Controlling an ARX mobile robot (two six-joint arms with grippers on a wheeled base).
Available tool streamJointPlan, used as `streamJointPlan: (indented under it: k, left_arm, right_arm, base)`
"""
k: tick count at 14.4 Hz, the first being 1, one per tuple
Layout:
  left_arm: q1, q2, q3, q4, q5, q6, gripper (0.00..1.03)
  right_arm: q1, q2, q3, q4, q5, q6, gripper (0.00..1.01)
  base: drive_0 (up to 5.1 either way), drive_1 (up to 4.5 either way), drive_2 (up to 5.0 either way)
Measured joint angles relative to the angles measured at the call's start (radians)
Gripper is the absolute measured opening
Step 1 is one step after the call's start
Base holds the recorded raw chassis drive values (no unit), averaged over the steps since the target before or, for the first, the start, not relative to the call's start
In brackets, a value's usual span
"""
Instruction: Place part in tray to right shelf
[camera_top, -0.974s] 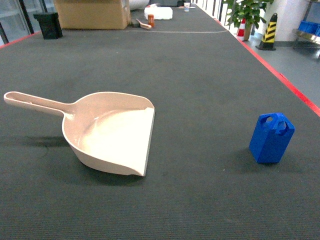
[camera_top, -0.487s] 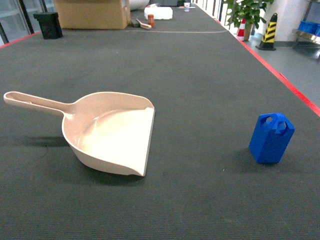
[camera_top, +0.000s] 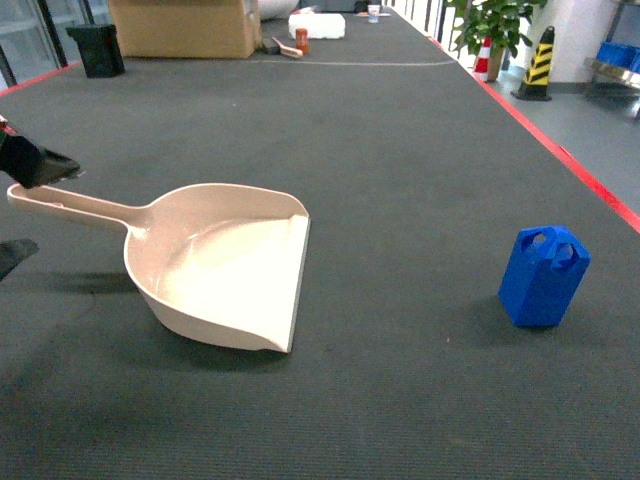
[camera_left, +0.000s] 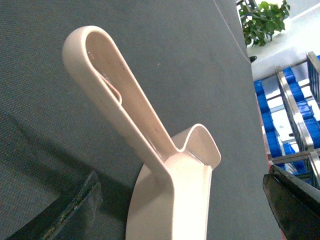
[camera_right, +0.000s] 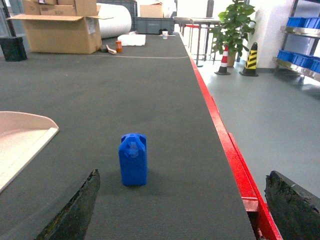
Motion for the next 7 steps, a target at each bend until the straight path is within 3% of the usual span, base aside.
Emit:
streamJointPlan:
  k: [4,7]
  left_arm:
    - [0.016,0.190,0.141,0.054,0.008,-0.137,0.98]
    - [0.013,0.249,0.229,0.038,0.013,-0.208,0.98]
  right_arm:
    - [0.000,0.000,0.000,0.000,0.000,0.000,0.98]
    - [0.000,0.000,0.000,0.000,0.000,0.000,0.98]
  base:
    - [0.0,0.00,0.0]
    - [0.0,0.00,0.0]
